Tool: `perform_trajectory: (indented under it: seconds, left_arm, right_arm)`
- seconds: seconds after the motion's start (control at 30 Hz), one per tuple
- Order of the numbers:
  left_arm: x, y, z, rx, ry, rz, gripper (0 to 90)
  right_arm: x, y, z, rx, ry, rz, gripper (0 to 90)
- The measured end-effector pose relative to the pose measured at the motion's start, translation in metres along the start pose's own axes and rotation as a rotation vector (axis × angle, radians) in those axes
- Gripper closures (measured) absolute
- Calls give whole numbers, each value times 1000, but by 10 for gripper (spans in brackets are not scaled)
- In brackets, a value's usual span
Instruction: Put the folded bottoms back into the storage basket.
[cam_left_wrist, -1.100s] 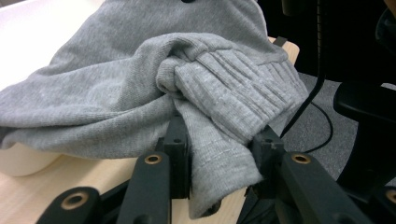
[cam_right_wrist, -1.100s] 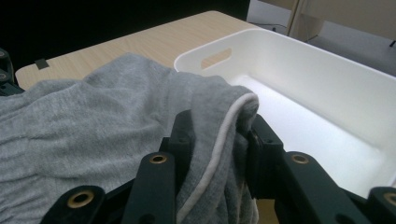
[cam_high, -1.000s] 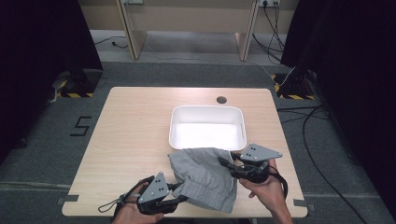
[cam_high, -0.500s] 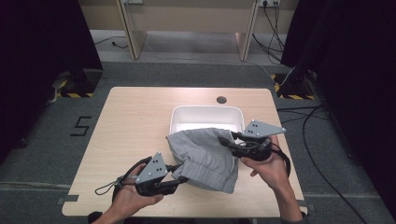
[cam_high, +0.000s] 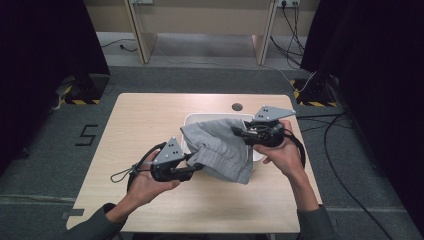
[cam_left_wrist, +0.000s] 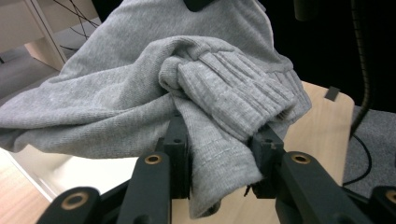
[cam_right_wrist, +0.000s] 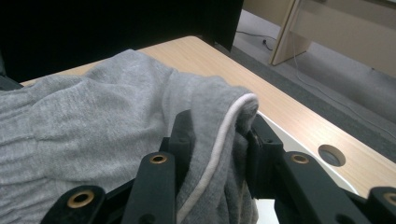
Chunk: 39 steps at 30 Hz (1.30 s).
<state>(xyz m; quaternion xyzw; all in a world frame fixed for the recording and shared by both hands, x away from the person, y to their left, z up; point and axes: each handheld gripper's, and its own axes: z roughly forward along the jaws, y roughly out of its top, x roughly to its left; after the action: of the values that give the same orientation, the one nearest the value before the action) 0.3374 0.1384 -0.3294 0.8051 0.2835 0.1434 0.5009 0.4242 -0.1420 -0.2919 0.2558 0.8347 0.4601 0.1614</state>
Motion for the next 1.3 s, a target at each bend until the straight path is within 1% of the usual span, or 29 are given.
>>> perform_trajectory:
  seconds: [0.07,0.13,0.27,0.37,0.5,0.6,0.67,0.73,0.83,0.93,1.0,1.13,1.17,1.3]
  left_arm:
    - [4,2,5,11,11,1,657]
    - [11,4,13,11,9,-21,656]
    - [19,6,27,23,15,-44,657]
    - [27,7,39,41,18,-66,657]
    - [36,7,52,58,18,-95,656]
    - [41,8,59,70,26,-101,656]
    - [43,8,64,76,30,-103,656]
    - [45,7,69,86,30,-105,656]
    - [50,4,77,94,35,-126,656]
    - [54,1,82,107,41,-137,656]
    - [58,-3,86,121,42,-145,656]
    - [63,-10,92,142,40,-163,655]
    - [64,-12,93,148,39,-166,654]
    - [67,-18,97,172,32,-175,654]
  right_arm:
    - [-7,2,5,0,-1,3,688]
    - [-14,4,10,9,3,7,688]
    - [-30,4,20,23,-1,21,688]
    - [-40,3,31,54,-5,34,688]
    - [-52,0,44,84,-9,48,688]
    - [-62,-1,52,97,-7,55,688]
    - [-66,-2,56,113,-18,68,688]
    - [-71,-4,59,129,-23,71,688]
    - [-77,-8,64,141,-30,88,688]
    - [-82,-11,70,150,-36,106,688]
    - [-85,-12,74,164,-39,104,688]
    - [-90,-17,85,187,-44,118,688]
    - [-91,-18,87,191,-45,128,688]
    - [-92,-25,95,219,-50,131,688]
